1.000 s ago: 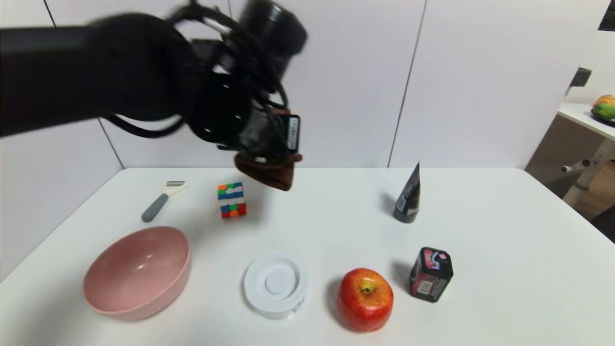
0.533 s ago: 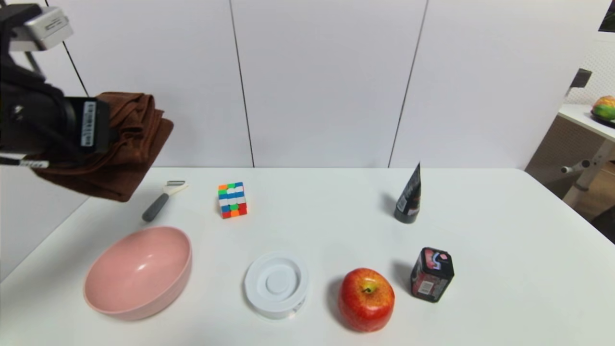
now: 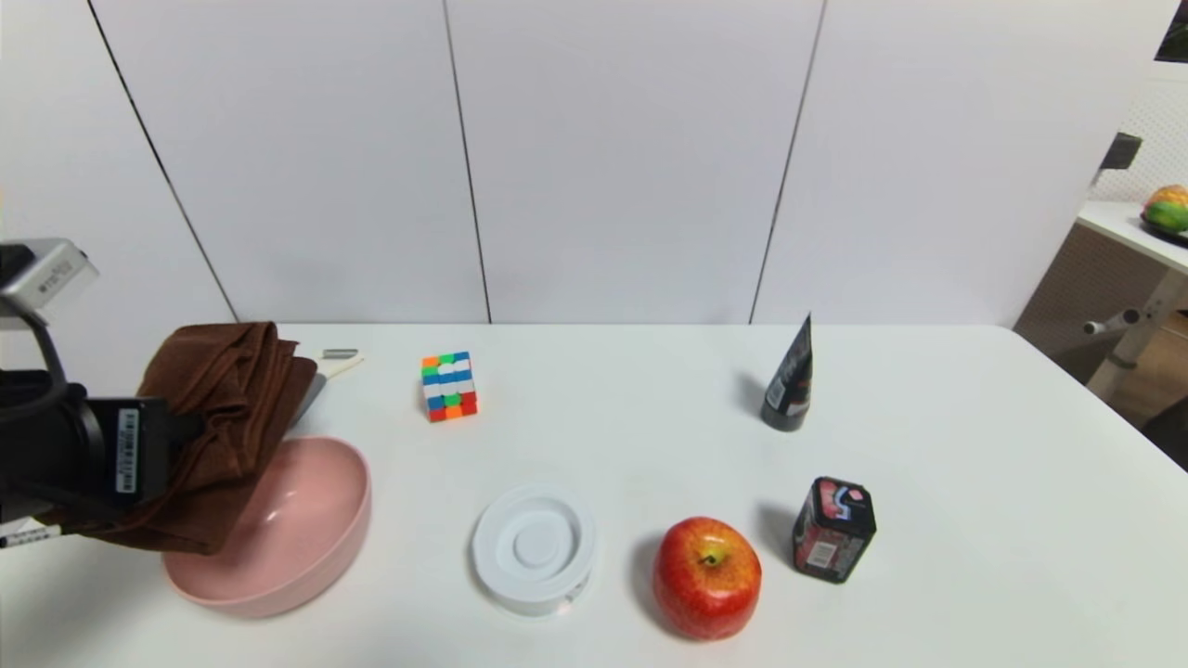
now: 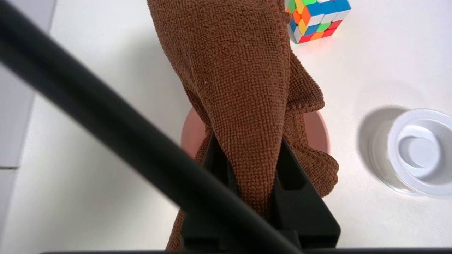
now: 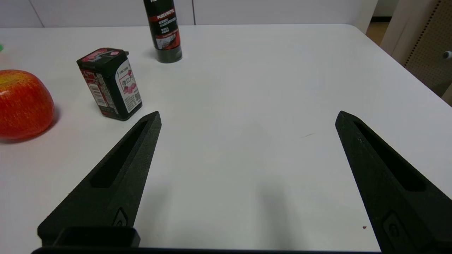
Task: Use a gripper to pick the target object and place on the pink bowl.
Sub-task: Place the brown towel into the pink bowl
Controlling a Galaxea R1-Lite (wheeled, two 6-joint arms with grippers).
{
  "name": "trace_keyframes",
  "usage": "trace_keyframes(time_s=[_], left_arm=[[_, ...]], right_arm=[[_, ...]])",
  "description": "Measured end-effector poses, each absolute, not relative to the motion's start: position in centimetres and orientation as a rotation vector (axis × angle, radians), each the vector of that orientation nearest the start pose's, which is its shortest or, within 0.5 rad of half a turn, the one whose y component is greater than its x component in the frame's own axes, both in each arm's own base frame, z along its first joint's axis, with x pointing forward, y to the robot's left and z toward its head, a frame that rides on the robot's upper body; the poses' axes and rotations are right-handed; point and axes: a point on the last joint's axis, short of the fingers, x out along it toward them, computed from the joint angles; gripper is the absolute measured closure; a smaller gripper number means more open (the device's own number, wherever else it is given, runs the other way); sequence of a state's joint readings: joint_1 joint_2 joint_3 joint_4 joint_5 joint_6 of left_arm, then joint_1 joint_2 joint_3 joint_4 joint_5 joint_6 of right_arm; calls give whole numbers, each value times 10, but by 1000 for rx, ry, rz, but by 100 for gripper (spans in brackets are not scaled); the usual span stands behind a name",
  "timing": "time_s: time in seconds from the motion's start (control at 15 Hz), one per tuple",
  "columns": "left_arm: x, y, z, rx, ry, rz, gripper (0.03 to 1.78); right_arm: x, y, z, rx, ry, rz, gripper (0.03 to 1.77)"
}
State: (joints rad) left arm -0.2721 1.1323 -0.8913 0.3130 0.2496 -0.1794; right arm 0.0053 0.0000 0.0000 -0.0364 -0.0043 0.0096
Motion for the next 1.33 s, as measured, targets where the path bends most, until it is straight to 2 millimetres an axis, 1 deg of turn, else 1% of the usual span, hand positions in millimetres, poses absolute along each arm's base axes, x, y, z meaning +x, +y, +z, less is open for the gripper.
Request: trace_keyframes(time_s=[0.13,0.2,0.27,0.47,0.67,0.8,0.87,1.0,1.13,1.33], left_arm=[[150,-37,220,-44,487,13,156],[155,-38,210,-52,455,7,156],[159,-40,205,-61,419,1,156],[171,-44,197,-77,357,-10,156],[174,-45,186,-71,378,-9,156],[174,-47,182,-67,394,-13,156],[174,-47,181,-67,400,-16,148],[175,-48,181,-65,401,-19,118],[175,-48,181,-60,399,-22,93],[174,-48,189,-47,366,-33,67]], right_arm=[[-23,0,79,9,-36,1,9],[-23,0,79,10,-36,1,9],[-23,0,79,9,-36,1,9],[-23,0,79,9,-36,2,9],[-23,0,79,9,-36,2,9],[-23,0,79,9,-36,2,9],[-23,0,79,9,-36,1,9],[-23,0,79,9,-36,1,9],[-23,0,79,9,-36,1,9],[-23,0,79,9,-36,1,9]])
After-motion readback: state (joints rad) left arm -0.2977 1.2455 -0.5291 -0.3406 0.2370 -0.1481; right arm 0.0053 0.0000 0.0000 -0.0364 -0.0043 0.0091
